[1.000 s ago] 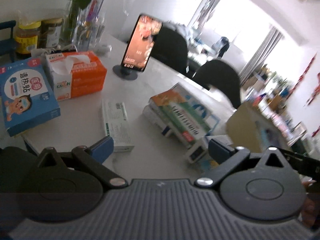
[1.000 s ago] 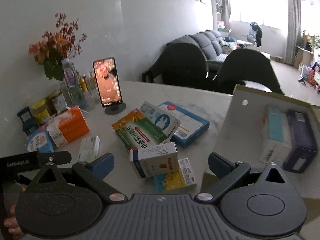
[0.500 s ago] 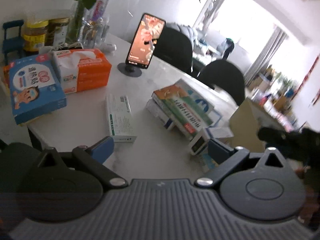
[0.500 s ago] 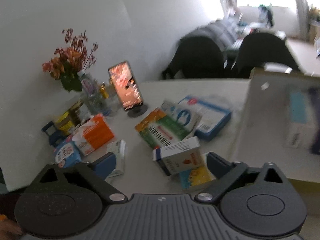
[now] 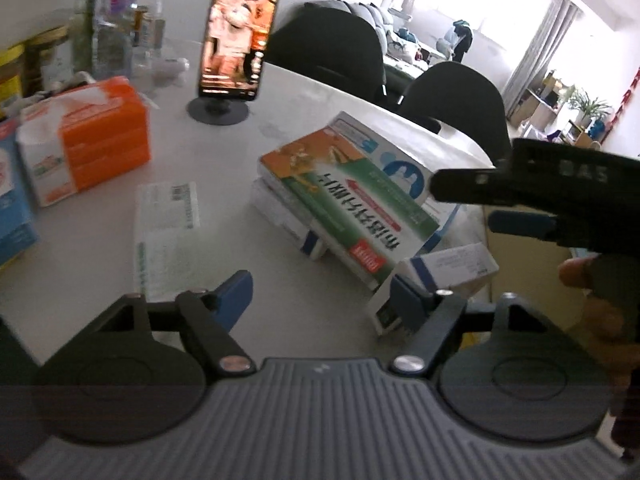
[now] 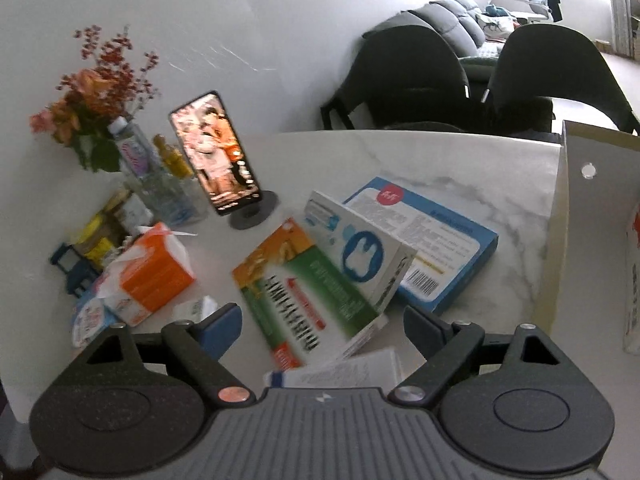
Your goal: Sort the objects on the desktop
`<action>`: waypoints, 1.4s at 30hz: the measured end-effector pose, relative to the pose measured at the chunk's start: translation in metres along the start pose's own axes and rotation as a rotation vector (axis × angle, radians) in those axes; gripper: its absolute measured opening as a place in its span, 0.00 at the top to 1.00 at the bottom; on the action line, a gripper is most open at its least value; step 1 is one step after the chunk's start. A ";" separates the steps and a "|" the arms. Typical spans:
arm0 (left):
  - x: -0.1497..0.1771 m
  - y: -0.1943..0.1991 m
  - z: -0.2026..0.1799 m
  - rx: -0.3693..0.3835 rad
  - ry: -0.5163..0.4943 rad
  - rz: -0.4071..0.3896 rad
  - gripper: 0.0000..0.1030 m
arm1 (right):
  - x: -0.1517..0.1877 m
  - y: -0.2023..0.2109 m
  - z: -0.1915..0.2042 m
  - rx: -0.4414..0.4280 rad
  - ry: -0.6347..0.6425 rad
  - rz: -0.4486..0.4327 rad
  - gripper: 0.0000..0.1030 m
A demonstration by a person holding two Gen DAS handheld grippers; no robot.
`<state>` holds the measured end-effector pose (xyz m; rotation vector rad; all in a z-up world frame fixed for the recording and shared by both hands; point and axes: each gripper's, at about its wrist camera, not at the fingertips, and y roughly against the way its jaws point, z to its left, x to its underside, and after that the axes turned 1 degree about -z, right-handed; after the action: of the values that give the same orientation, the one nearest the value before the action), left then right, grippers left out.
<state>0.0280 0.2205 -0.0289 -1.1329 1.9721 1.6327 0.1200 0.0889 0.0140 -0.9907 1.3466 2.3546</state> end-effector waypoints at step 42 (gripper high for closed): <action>0.006 -0.016 0.018 0.090 0.046 0.076 0.46 | 0.022 -0.016 -0.006 -0.101 -0.074 0.092 0.27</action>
<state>0.0325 0.2350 -0.0486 -1.0838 2.1187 1.5504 0.1143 0.0900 -0.0130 -0.8766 1.2839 2.5231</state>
